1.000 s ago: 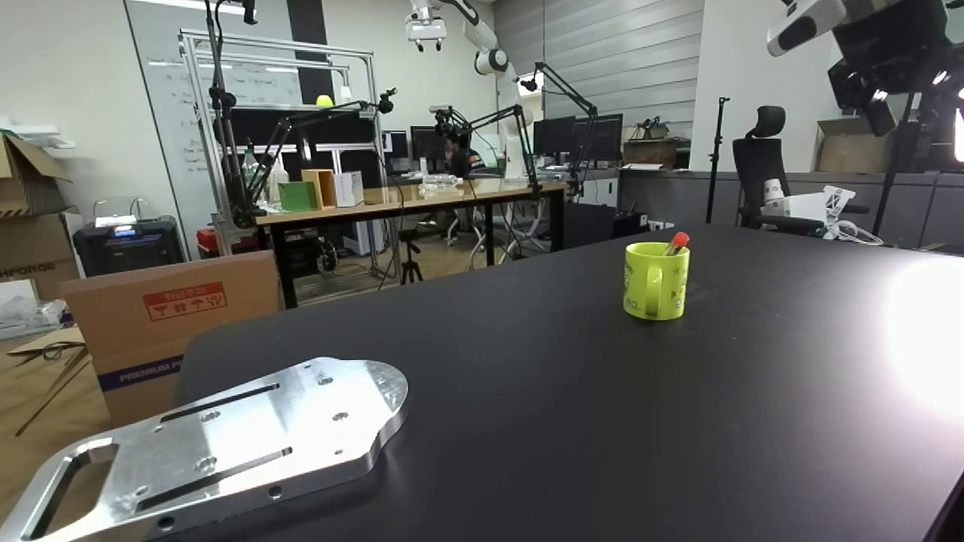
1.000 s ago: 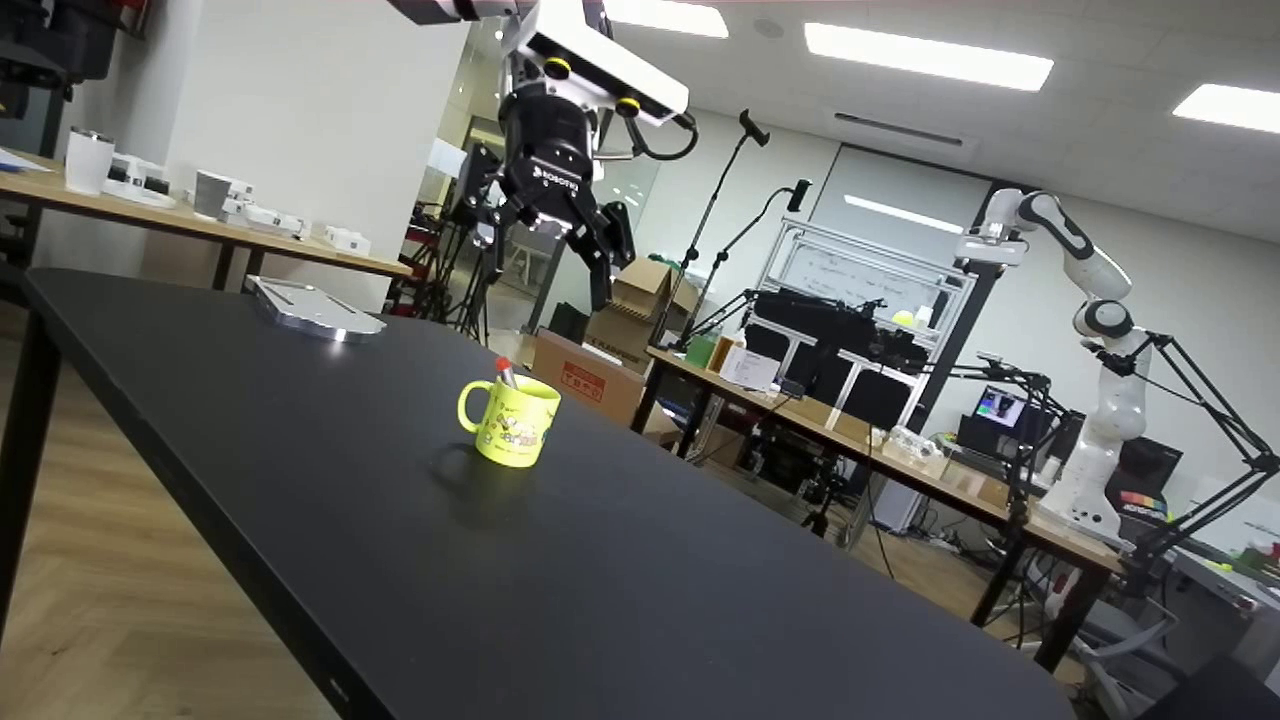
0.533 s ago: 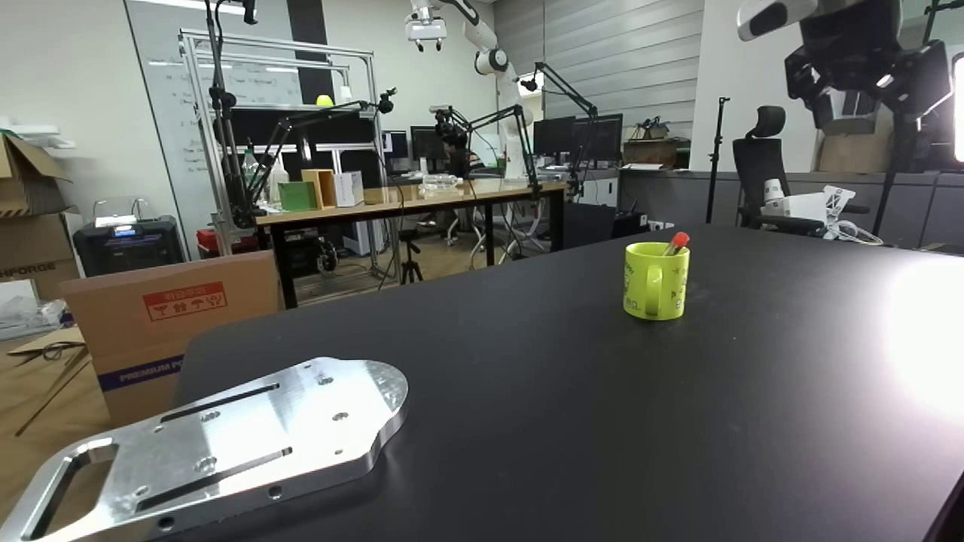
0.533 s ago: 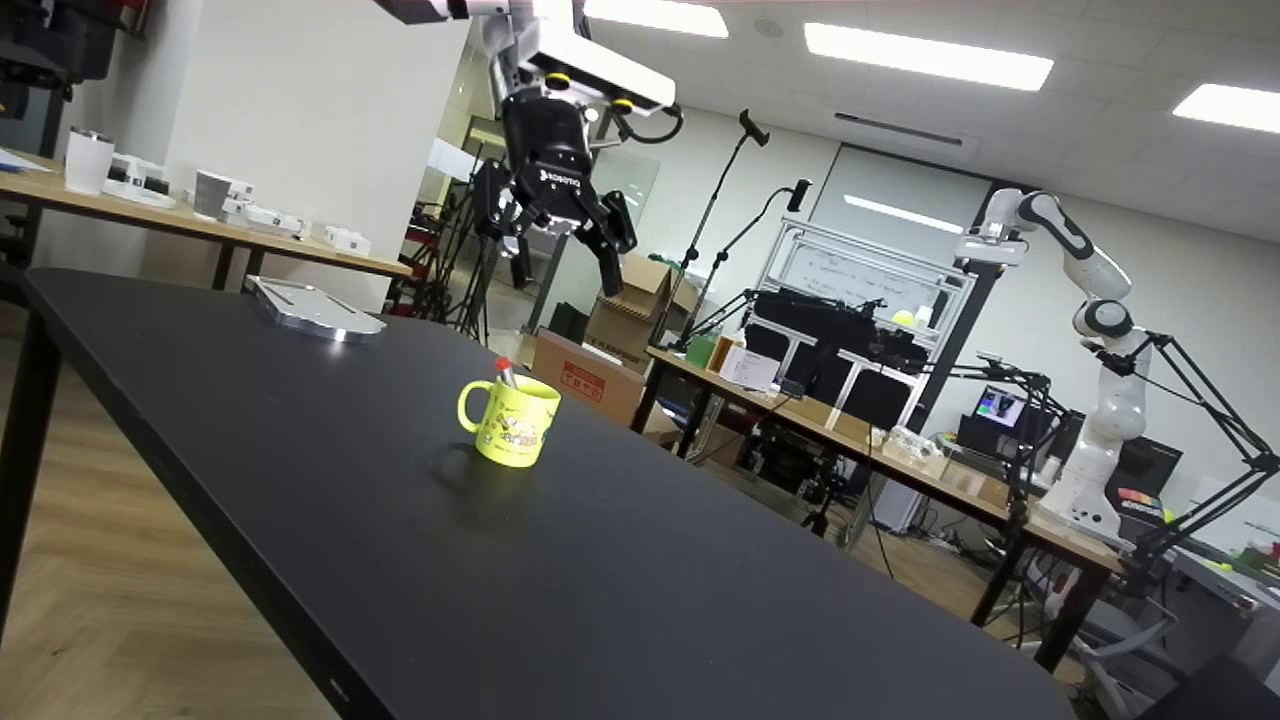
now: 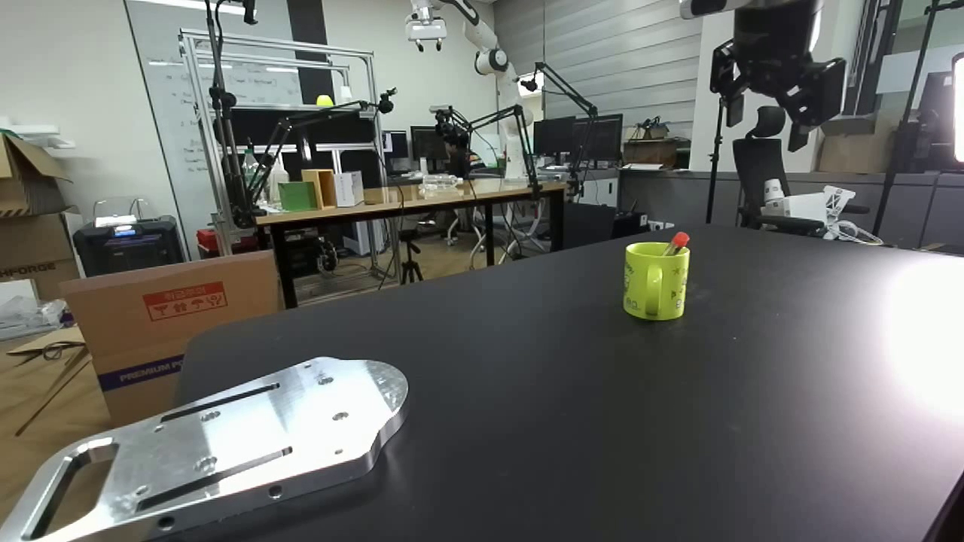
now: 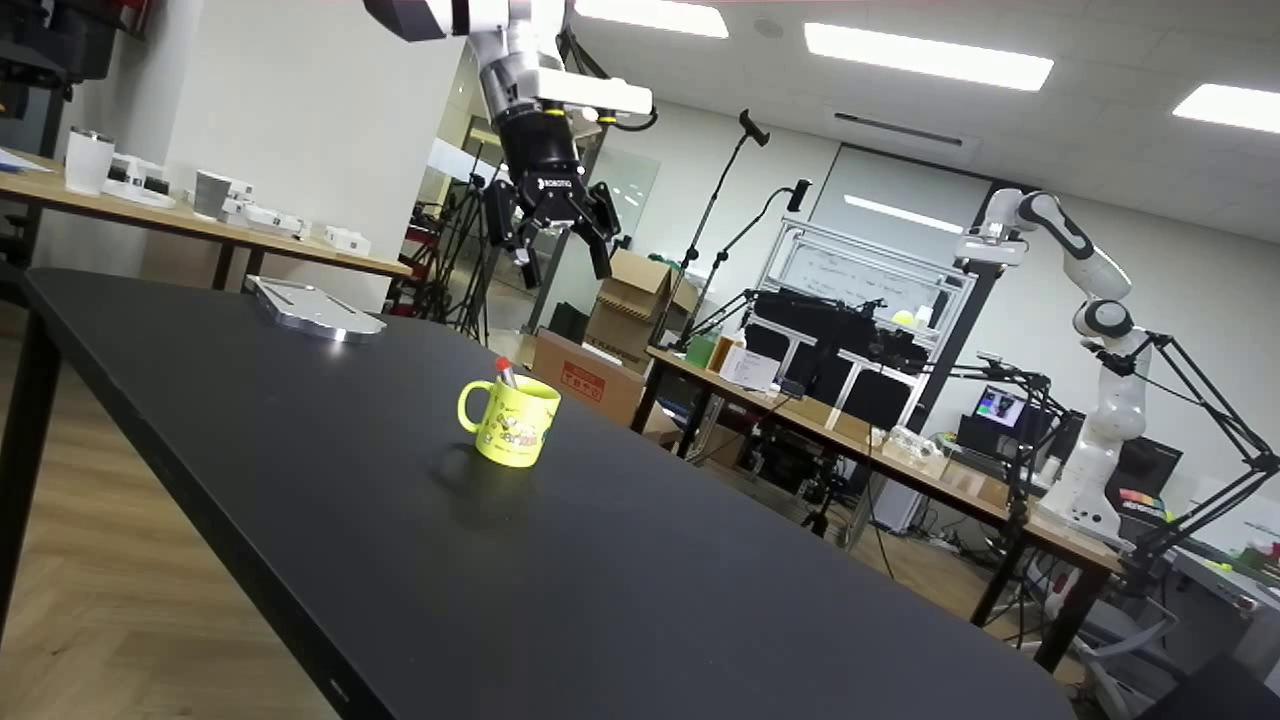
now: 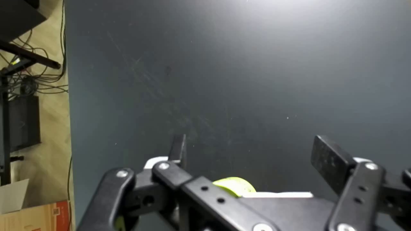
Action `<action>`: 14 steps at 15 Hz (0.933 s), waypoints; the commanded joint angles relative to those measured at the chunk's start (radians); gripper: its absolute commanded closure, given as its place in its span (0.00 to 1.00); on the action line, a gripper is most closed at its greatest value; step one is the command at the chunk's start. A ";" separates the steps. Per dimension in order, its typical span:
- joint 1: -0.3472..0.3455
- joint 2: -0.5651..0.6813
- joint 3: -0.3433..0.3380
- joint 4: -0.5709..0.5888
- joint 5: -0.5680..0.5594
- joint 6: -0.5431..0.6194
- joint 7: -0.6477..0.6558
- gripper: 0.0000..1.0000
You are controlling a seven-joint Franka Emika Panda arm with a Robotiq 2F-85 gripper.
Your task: Put the marker on the table
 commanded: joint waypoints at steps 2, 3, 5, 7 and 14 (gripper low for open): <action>0.016 0.107 0.016 0.114 -0.005 0.046 0.016 0.00; 0.019 0.126 0.019 0.136 -0.006 0.047 0.002 0.00; 0.017 0.161 0.027 0.177 0.015 0.053 -0.033 0.00; 0.016 0.198 0.033 0.215 0.027 0.052 -0.054 0.00; 0.016 0.311 0.044 0.292 0.105 0.042 -0.146 0.00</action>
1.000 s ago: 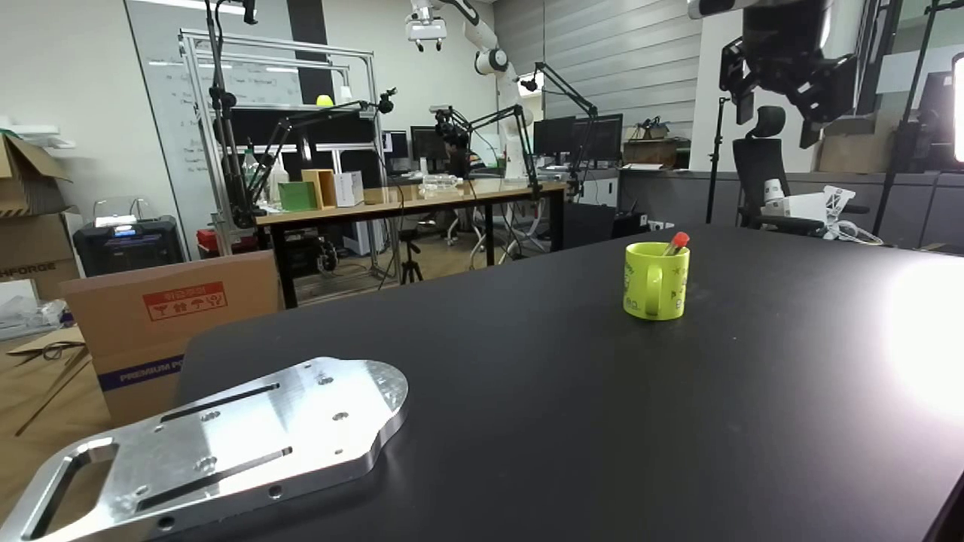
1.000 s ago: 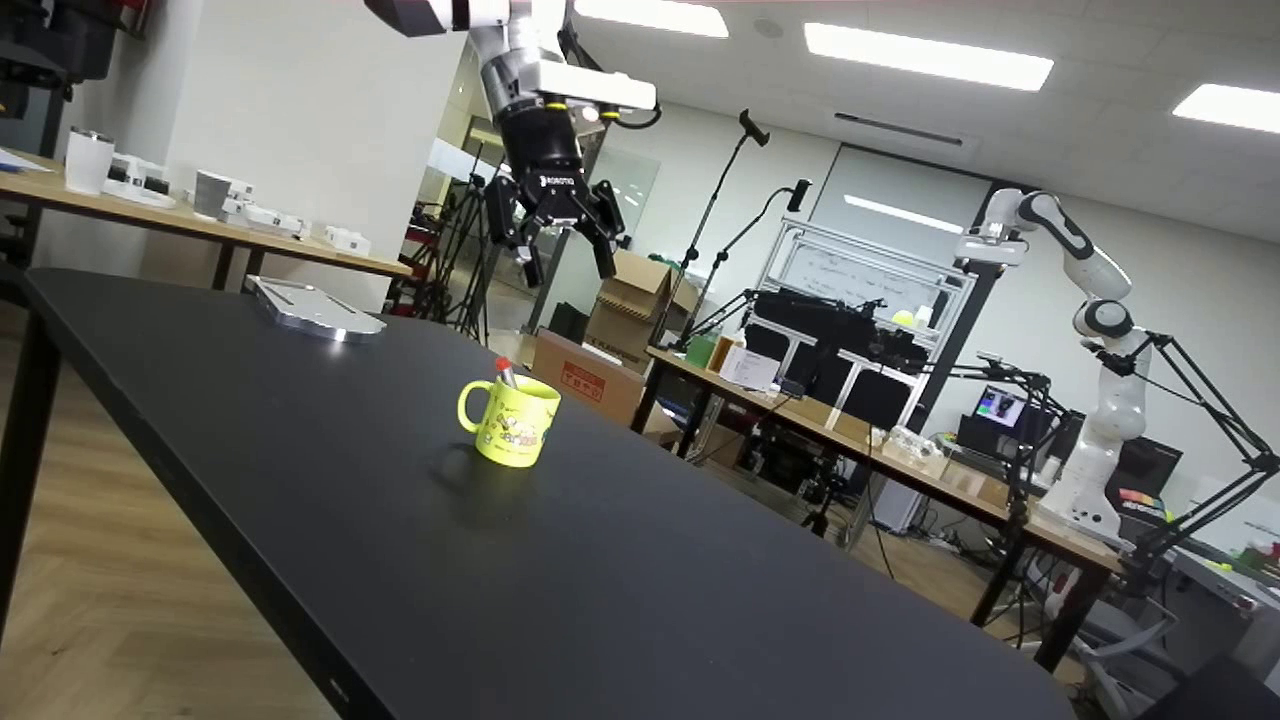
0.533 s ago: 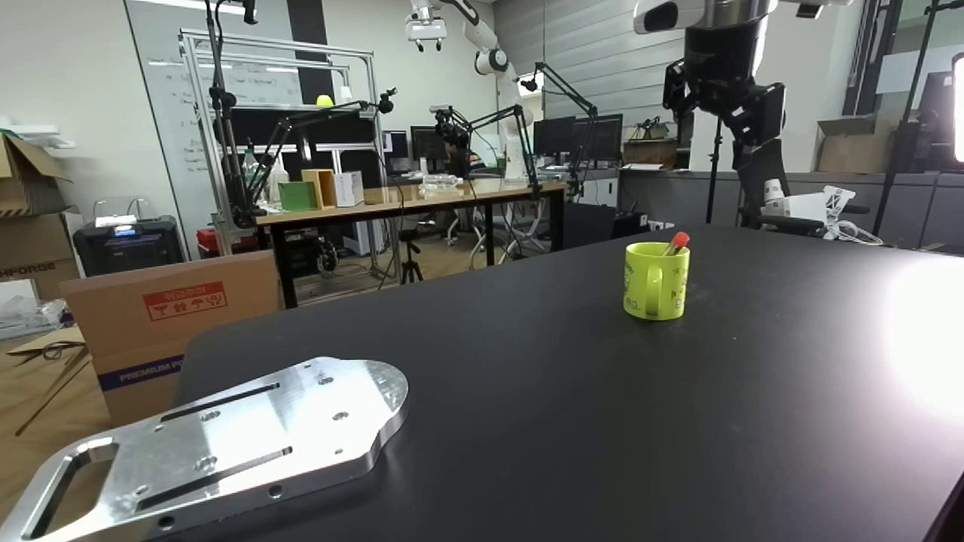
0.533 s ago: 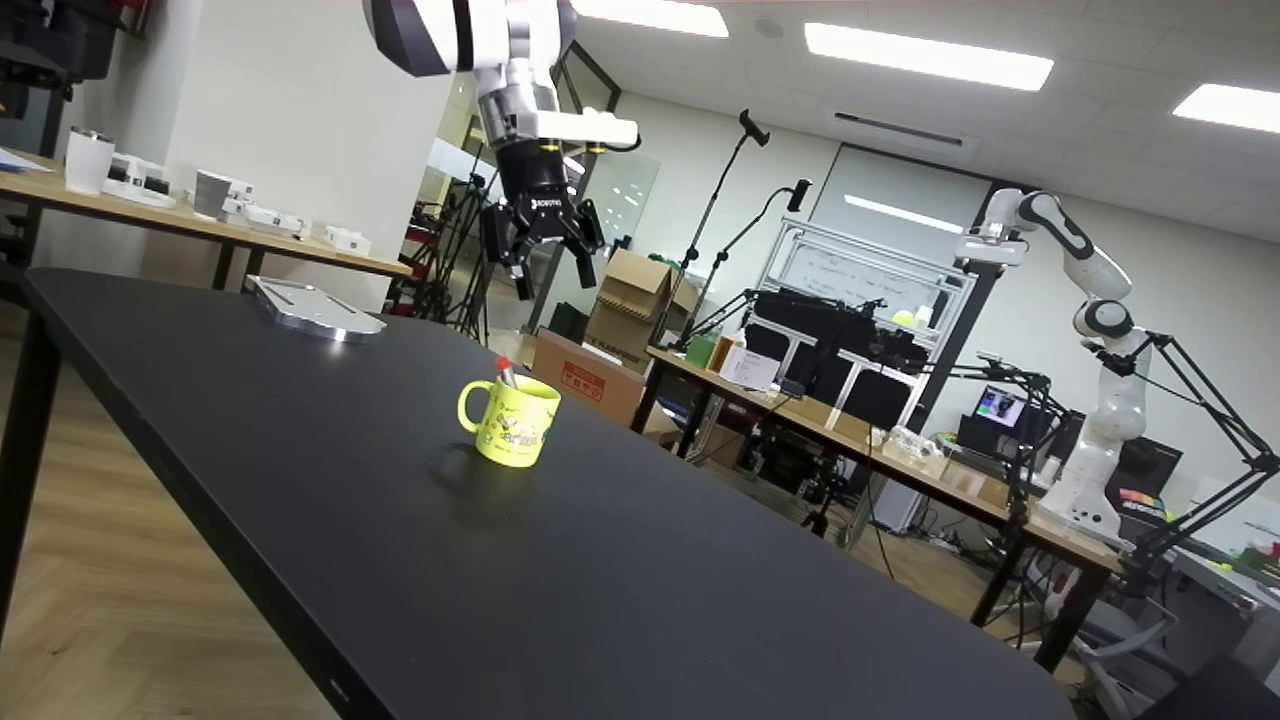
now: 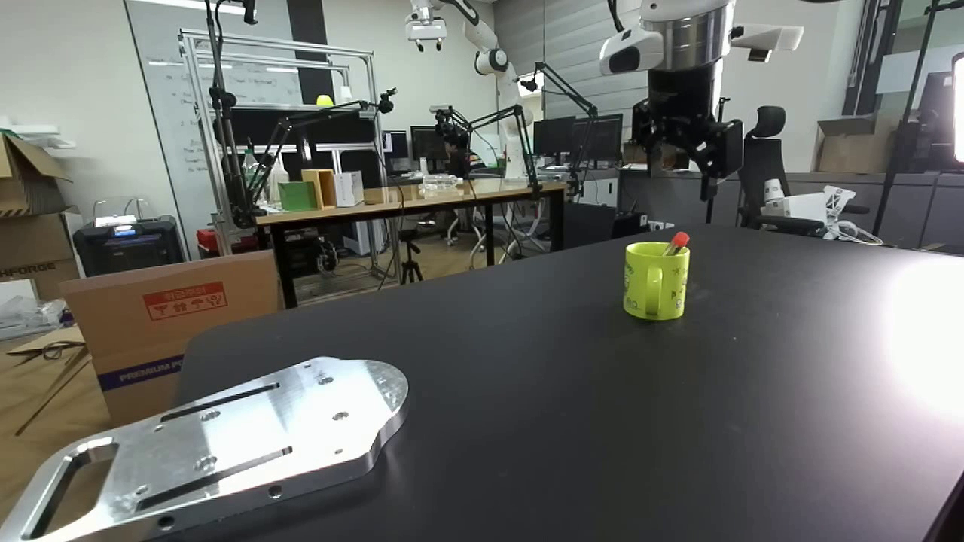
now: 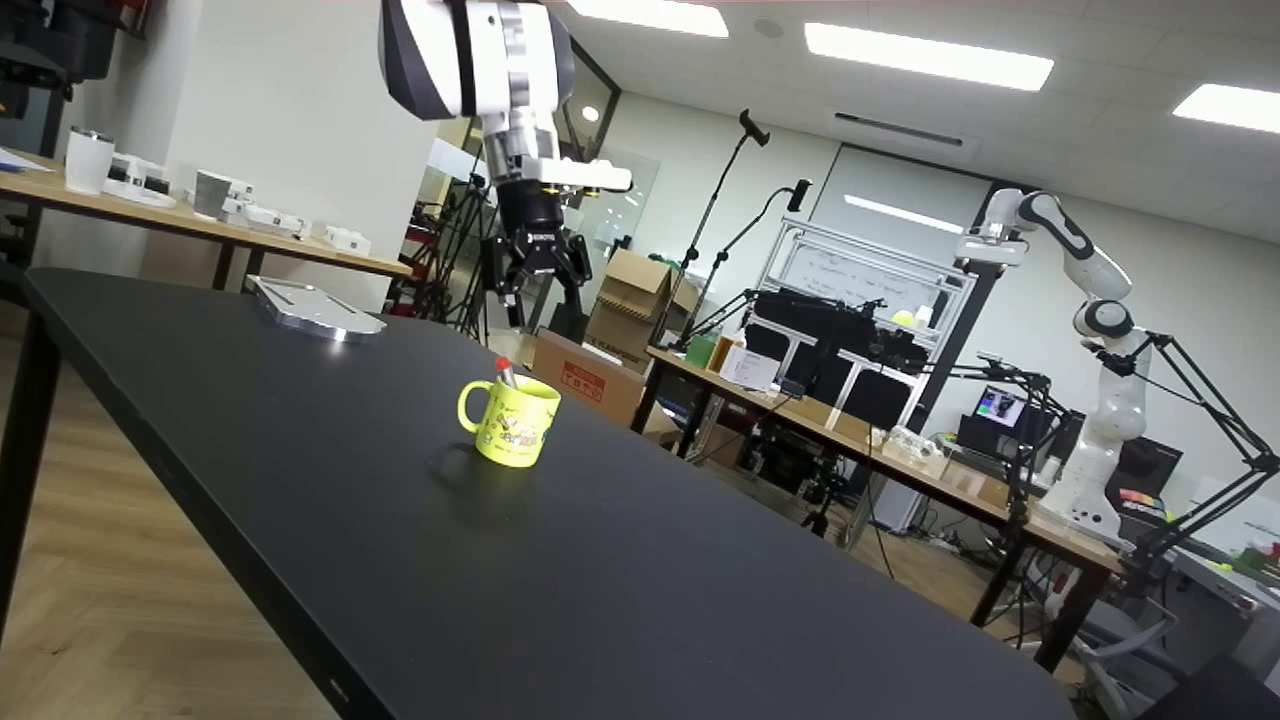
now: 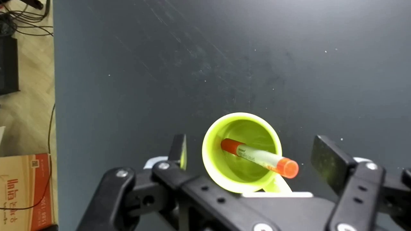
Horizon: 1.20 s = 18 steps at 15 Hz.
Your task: Put the marker on the table
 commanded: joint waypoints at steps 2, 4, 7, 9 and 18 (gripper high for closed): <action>0.008 0.060 0.001 0.053 0.041 -0.050 -0.047 0.00; 0.005 0.047 -0.003 0.022 0.030 -0.018 -0.029 0.00; 0.006 0.053 -0.003 0.029 0.031 -0.026 -0.036 0.00; 0.006 0.053 -0.003 0.031 0.032 -0.027 -0.039 0.00; 0.010 0.066 -0.004 -0.022 0.001 0.075 -0.021 0.00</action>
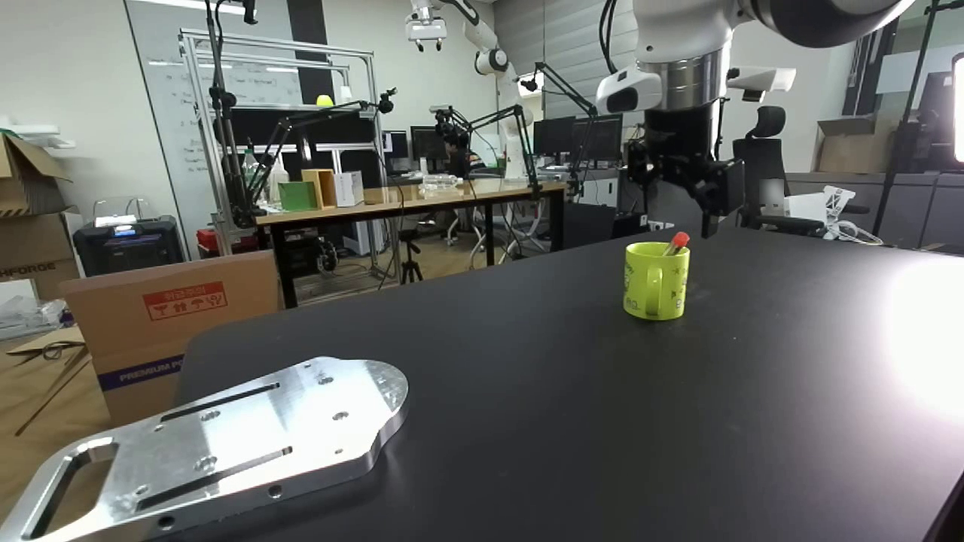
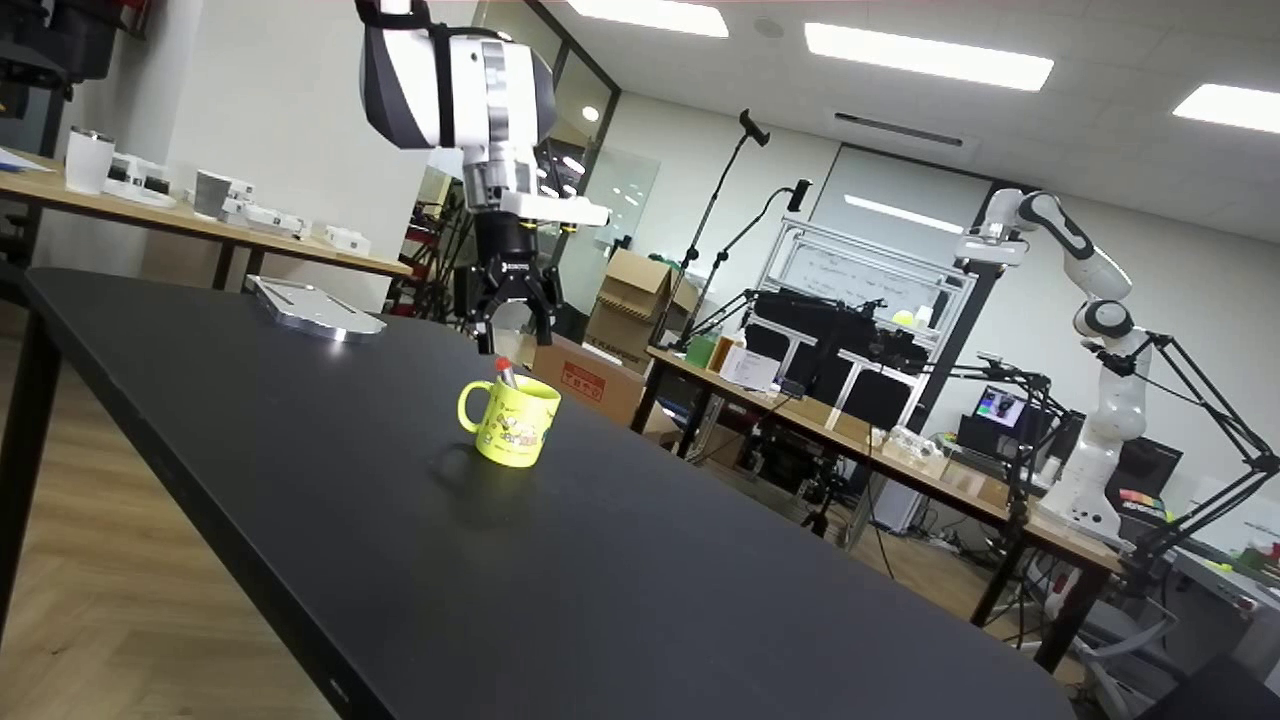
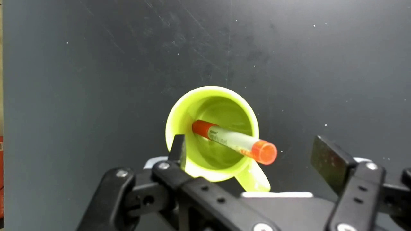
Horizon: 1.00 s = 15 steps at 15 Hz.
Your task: Put the marker on the table
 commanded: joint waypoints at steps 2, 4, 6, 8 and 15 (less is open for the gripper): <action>0.011 -0.001 -0.027 -0.025 -0.053 0.072 0.027 0.00; 0.008 0.010 -0.030 -0.022 -0.070 0.099 0.026 0.00; 0.006 0.023 -0.032 -0.019 -0.077 0.122 0.023 0.00; 0.004 0.036 -0.034 -0.017 -0.081 0.137 0.018 0.00; 0.007 0.048 -0.037 -0.013 -0.073 0.135 0.015 0.61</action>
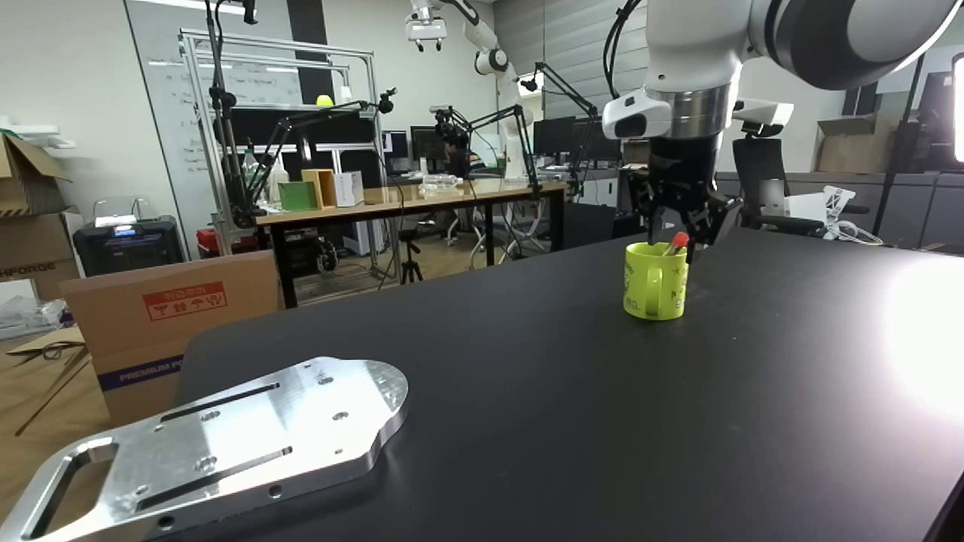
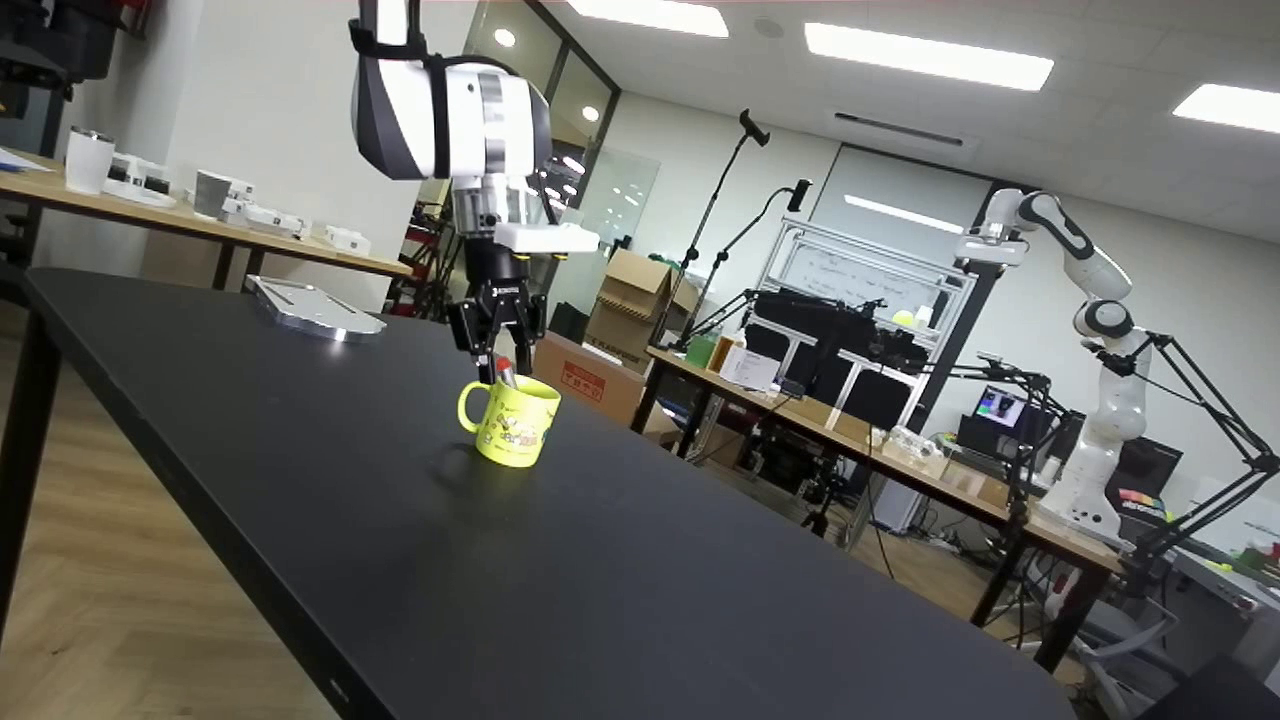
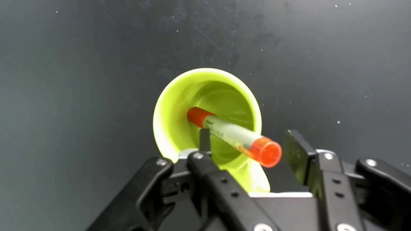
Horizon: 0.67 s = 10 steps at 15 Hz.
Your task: Put the marker on the table
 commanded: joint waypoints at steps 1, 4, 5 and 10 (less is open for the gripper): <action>0.007 -0.003 -0.006 0.007 -0.011 -0.001 0.011 0.69; 0.011 -0.008 -0.001 0.007 -0.008 -0.011 0.008 0.89; 0.011 -0.012 -0.001 0.006 -0.007 -0.013 0.009 0.95; 0.010 -0.051 0.006 -0.004 0.015 -0.036 0.007 0.94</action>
